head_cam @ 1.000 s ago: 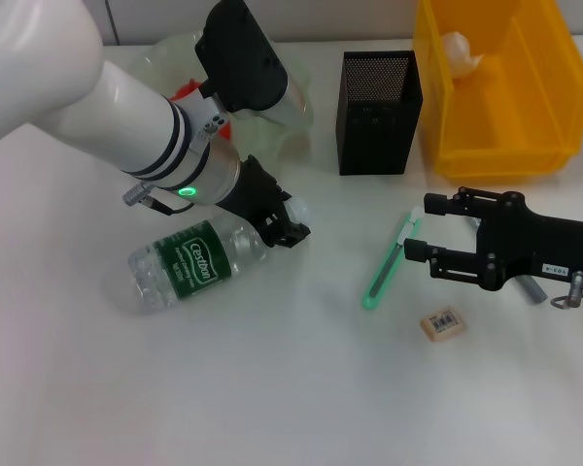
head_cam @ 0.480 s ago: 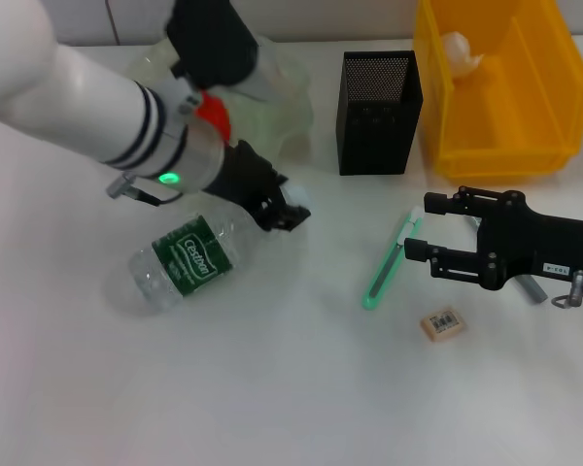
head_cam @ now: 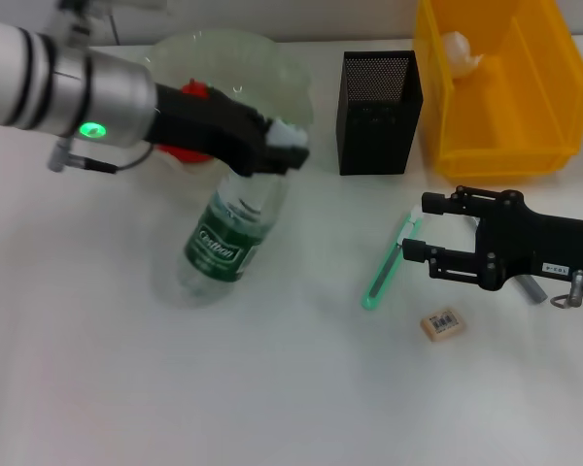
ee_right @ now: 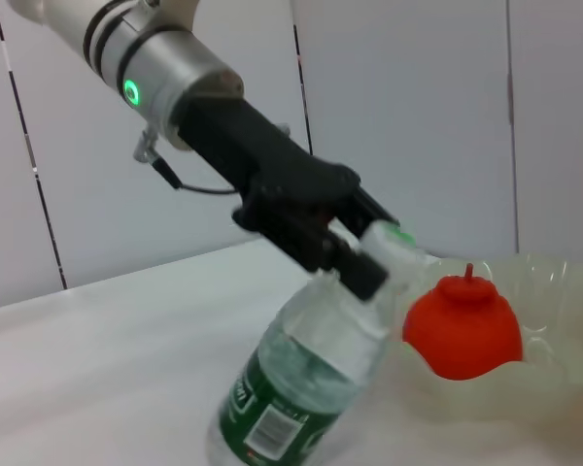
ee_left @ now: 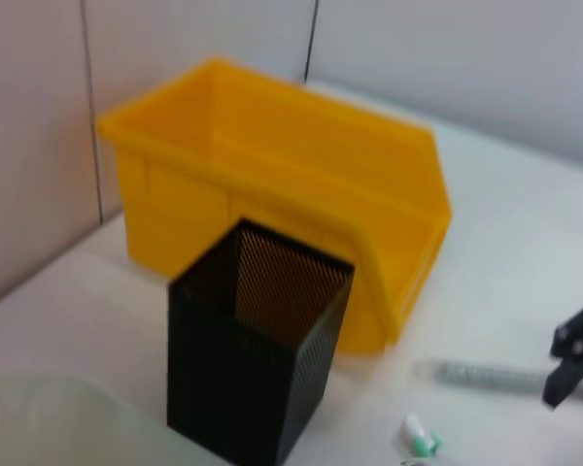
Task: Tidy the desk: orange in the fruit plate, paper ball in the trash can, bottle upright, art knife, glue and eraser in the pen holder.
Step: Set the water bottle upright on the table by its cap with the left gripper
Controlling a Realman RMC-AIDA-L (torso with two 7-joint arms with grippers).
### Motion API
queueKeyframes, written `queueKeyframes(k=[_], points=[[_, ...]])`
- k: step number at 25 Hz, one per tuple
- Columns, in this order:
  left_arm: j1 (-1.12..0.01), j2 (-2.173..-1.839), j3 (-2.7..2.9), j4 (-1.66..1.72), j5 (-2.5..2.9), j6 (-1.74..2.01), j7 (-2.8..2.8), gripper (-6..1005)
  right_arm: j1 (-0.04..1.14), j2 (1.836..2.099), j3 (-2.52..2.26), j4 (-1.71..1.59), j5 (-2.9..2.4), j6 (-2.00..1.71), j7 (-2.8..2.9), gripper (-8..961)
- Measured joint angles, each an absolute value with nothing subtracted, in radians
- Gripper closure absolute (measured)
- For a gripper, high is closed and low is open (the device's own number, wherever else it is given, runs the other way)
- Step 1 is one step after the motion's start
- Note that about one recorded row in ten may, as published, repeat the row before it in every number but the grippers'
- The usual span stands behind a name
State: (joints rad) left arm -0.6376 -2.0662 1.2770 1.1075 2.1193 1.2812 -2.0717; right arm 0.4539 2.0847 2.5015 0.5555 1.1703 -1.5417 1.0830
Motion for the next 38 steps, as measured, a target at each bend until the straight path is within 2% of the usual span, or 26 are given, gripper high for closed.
queueKeyframes(k=[9,24,38], points=[[-0.596,-2.065,1.049,1.096,2.034,1.454,-1.885,556,0.457,2.085,2.502,0.552,1.17,-1.542,1.083,265],[-0.468,-2.061,1.006,1.156,1.935,1.481,-1.707,554,0.462,2.086,2.492,0.536,1.17,-1.543,1.083,265],[-0.412,-2.059,0.879,1.164,1.902,1.544,-1.621,552,0.471,2.086,2.49,0.52,1.168,-1.547,1.083,265]])
